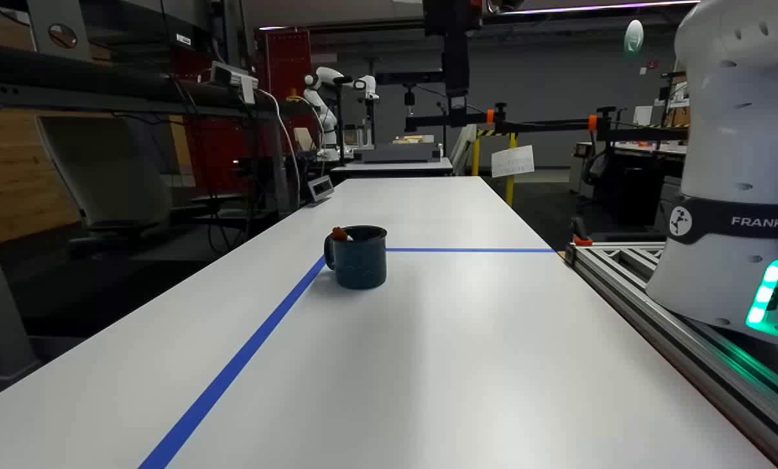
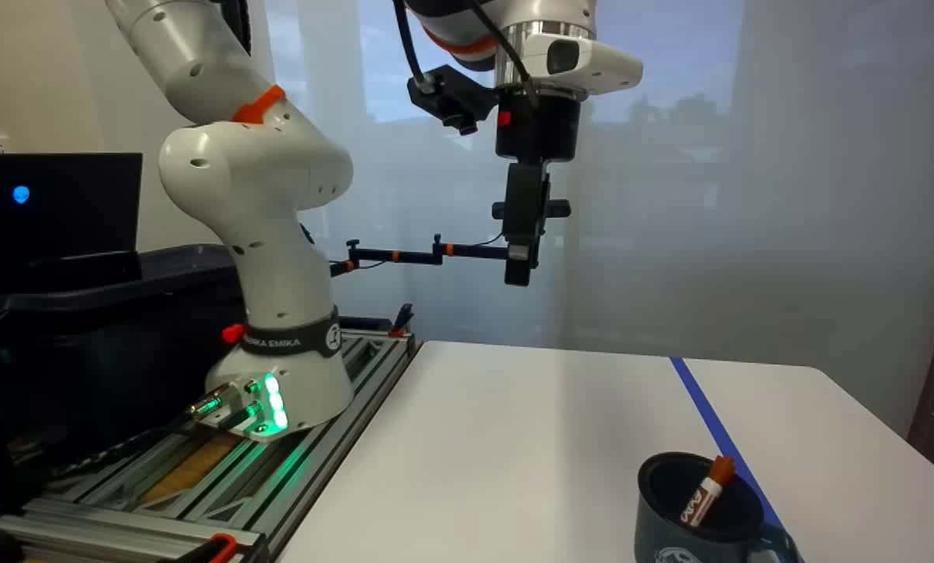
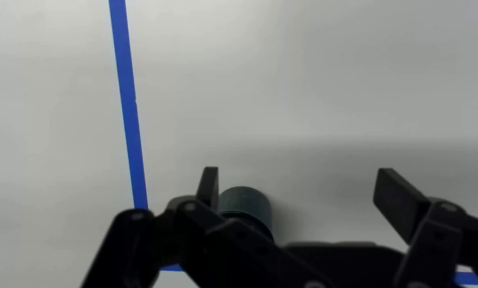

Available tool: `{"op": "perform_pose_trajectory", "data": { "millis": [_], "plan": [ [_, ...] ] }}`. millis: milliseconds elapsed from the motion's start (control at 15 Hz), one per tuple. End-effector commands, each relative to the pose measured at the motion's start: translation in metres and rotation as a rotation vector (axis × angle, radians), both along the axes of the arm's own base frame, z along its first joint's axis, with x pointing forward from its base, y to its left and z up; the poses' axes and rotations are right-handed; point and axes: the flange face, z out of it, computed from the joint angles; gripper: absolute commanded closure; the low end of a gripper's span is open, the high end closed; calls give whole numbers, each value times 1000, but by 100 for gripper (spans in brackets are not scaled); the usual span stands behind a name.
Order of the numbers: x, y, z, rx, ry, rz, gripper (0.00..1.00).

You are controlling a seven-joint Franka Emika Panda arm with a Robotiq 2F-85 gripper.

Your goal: Take the marker out of the cup

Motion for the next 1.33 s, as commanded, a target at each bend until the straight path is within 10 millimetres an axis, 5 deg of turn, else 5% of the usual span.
{"op": "perform_pose_trajectory", "data": {
  "millis": [0,467,667,933,1000,1267],
  "plan": [
    [0,0,1,0,1,0,0],
    [1,-1,-2,17,1,62,0],
    [1,-18,-16,-54,-23,219,0],
    [27,-46,-31,-155,-91,400,0],
    [19,-32,-18,-124,-71,315,0],
    [27,-44,-35,-131,-79,370,0]
  ]
}}
